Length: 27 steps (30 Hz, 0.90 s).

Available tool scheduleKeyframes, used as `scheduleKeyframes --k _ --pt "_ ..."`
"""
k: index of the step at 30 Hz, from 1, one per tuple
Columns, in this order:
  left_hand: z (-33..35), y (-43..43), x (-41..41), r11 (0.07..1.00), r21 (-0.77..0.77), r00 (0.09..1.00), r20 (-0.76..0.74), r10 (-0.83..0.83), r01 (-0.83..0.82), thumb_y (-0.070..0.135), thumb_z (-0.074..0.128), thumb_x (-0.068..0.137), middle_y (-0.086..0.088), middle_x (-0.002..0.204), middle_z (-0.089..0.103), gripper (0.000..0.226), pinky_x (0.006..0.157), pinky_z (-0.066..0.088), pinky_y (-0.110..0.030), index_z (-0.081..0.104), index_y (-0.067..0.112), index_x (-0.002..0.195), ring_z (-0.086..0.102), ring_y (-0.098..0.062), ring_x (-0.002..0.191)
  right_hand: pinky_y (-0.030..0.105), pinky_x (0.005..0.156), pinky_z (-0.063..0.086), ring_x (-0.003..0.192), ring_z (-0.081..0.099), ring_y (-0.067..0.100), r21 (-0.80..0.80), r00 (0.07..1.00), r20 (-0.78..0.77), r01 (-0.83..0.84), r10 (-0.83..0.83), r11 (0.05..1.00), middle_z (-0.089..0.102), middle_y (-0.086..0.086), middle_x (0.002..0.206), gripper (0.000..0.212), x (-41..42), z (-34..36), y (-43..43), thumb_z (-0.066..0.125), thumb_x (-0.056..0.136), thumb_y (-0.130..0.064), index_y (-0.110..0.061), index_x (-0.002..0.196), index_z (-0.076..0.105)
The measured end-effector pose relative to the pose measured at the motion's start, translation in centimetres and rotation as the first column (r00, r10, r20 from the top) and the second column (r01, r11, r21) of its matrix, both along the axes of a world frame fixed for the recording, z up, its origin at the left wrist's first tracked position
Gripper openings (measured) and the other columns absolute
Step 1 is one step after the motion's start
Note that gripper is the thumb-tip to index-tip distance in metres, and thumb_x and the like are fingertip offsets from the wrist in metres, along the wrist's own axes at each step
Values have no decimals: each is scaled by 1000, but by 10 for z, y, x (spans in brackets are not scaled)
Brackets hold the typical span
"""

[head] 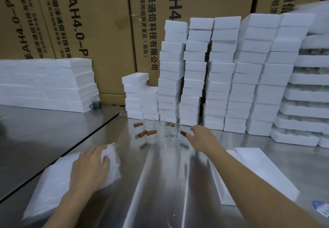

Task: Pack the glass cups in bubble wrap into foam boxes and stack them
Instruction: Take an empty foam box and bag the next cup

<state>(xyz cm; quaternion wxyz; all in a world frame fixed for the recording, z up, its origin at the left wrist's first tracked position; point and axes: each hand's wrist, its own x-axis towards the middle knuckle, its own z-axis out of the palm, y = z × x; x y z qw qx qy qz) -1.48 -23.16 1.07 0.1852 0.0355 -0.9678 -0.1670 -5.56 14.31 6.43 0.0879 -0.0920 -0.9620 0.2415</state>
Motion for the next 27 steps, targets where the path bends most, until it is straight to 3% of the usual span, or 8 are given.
scheduleKeyframes --k 3,6,12,14,16,17,19,27 --pt "-20 -14 -4 997 -73 970 238 50 -34 44 31 113 -5 176 28 59 128 25 -46 29 23 169 25 -28 162 41 93 51 115 61 35 39 999 36 34 -36 999 65 15 127 40 -30 -13 -13 49 104 -43 -8 120 60" --pt "-22 -13 -10 995 -98 957 287 32 -4 45 22 114 -3 179 15 62 131 18 -49 16 24 172 15 -27 165 41 93 49 116 62 36 78 996 56 64 -69 995 65 17 127 40 -44 -25 -16 46 105 -41 -8 120 60" --pt "-19 -16 -13 983 -183 964 262 38 11 35 23 115 -5 175 29 55 129 28 -48 34 18 167 26 -27 162 36 80 49 98 63 34 34 995 52 79 -80 996 64 13 106 30 -45 -28 -9 54 103 -39 -10 96 58" --pt "-18 -13 -12 993 -118 985 168 34 -14 30 29 115 -7 161 53 49 121 39 -46 60 14 149 46 -28 151 34 72 48 86 62 32 33 997 11 80 -80 996 63 8 89 33 -32 -24 -4 57 102 -37 -12 81 55" --pt "-21 -14 -12 999 -17 998 42 46 -45 20 40 112 -13 109 77 40 94 54 -49 77 4 106 71 -36 111 35 67 47 83 63 30 45 995 -76 63 -59 997 61 4 77 37 -12 -19 1 57 103 -39 -14 76 56" --pt "-22 -13 -12 998 24 998 -12 57 -56 12 47 110 -10 79 70 39 76 53 -47 73 1 84 72 -37 84 35 66 46 83 63 29 41 990 -133 48 -42 998 62 2 76 36 1 -18 3 57 103 -41 -16 78 58" --pt "-18 -13 -10 998 56 994 -98 48 -42 5 54 106 -3 60 54 38 63 46 -43 63 4 68 60 -32 61 36 67 47 83 64 24 4 965 -263 -8 9 1000 66 -3 80 30 28 -14 7 58 103 -43 -19 87 67" --pt "15 89 29 970 -71 958 -152 -242 234 32 40 112 1 118 77 36 86 55 -42 75 24 114 72 -28 104 14 73 39 90 59 10 -86 689 -722 -180 63 980 66 -19 90 16 130 12 8 64 102 -44 -35 113 71"
